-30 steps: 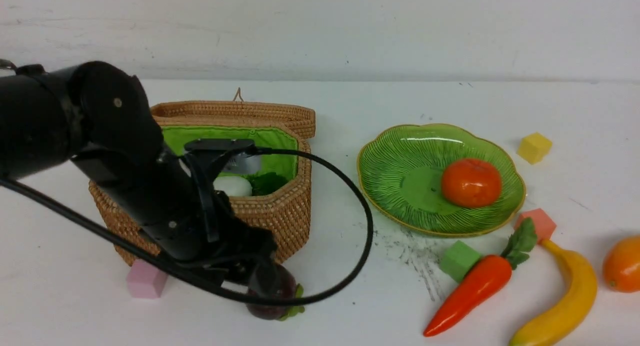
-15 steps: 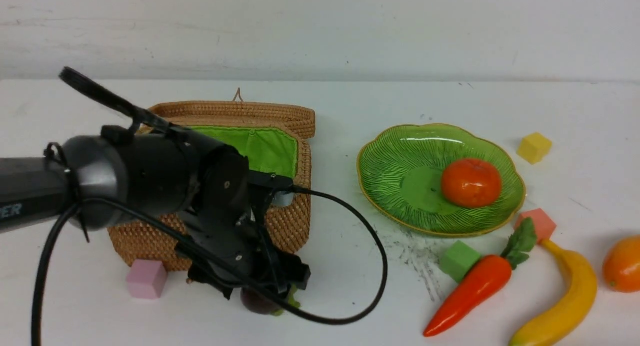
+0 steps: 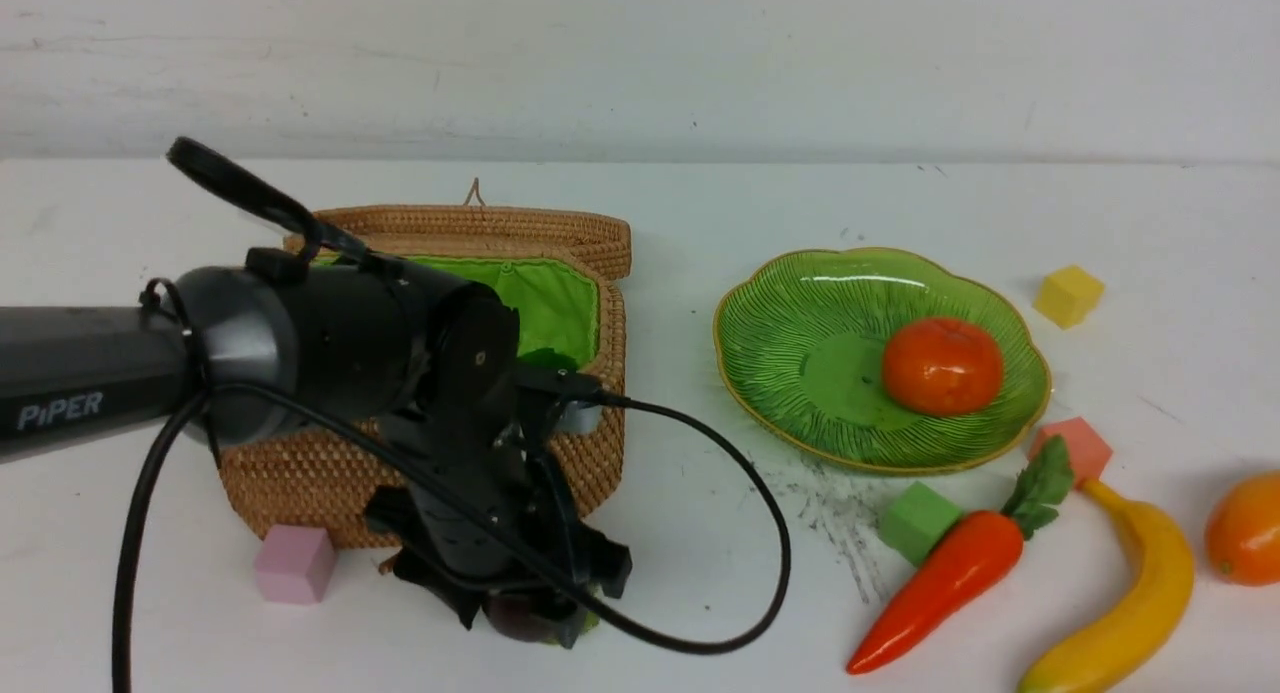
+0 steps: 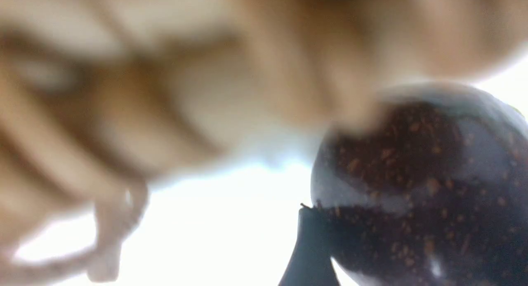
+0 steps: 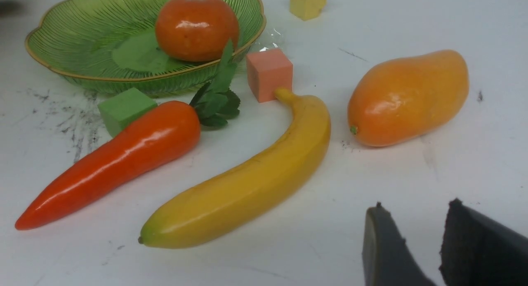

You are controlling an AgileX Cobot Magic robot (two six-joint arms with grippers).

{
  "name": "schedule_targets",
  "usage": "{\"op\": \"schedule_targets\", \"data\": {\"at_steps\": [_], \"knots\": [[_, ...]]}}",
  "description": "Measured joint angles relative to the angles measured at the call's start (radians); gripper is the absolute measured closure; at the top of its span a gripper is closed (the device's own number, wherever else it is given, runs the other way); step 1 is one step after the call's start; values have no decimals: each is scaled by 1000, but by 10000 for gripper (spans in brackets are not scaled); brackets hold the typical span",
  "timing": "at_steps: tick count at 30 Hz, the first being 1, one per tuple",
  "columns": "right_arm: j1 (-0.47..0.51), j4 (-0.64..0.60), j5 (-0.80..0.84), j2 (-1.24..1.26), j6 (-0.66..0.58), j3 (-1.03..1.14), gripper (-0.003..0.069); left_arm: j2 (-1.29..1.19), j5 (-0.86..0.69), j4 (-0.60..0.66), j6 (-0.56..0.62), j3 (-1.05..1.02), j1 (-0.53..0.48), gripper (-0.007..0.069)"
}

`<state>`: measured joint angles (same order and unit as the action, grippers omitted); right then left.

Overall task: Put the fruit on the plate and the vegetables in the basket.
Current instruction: Grab a mangosteen with your left arm and put it on the plate on the right

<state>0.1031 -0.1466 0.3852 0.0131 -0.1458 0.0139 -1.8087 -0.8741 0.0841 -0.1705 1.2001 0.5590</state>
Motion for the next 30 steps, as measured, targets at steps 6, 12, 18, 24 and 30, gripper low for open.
{"op": "schedule_targets", "data": {"at_steps": [6,12,18,24,30], "knots": [[0,0,0,0,0,0,421,25,-120,84,114,72,0,106],[0,0,0,0,0,0,421,103,-194,140,171,154,1,106],[0,0,0,0,0,0,421,131,-208,227,237,294,1,106],[0,0,0,0,0,0,421,32,-112,341,303,504,1,106],[0,0,0,0,0,0,421,-260,-40,419,389,775,13,106]]}}
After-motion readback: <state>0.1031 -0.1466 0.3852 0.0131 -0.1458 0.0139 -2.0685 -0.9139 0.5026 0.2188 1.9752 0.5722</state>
